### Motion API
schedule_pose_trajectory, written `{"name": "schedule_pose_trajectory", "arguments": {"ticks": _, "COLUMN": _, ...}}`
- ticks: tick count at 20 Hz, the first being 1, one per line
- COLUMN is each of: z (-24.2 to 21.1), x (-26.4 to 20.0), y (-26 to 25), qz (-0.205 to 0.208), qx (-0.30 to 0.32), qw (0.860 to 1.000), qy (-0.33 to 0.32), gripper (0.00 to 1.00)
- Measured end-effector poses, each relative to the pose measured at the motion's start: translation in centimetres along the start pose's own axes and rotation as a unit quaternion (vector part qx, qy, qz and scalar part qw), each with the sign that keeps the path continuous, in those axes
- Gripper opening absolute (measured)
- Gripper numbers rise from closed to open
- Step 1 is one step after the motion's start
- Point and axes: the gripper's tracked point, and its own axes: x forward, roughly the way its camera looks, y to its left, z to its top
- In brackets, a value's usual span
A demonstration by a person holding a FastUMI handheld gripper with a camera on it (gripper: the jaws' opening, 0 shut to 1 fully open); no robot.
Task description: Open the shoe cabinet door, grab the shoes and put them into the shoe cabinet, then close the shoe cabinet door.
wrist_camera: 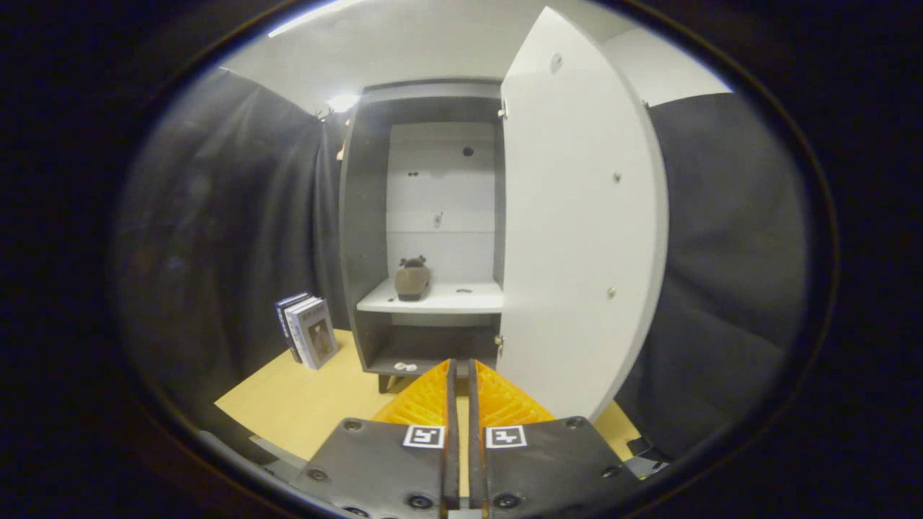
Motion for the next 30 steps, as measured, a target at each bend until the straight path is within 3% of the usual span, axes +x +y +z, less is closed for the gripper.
{"name": "schedule_pose_trajectory", "arguments": {"ticks": 9, "z": -13.8, "x": 6.6, "y": 6.0, "qz": 0.013, "qx": 0.025, "qw": 0.993, "qy": 0.112, "gripper": 0.10}}
{"name": "schedule_pose_trajectory", "arguments": {"ticks": 17, "z": -25.2, "x": 9.6, "y": 8.7, "qz": 0.009, "qx": 0.033, "qw": 0.974, "qy": 0.224, "gripper": 0.15}}
{"name": "schedule_pose_trajectory", "arguments": {"ticks": 24, "z": -32.0, "x": 10.6, "y": 8.4, "qz": -0.007, "qx": 0.028, "qw": 0.955, "qy": 0.296, "gripper": 0.15}}
{"name": "schedule_pose_trajectory", "arguments": {"ticks": 30, "z": -34.8, "x": 11.5, "y": 8.5, "qz": -0.006, "qx": 0.023, "qw": 0.944, "qy": 0.330, "gripper": 0.19}}
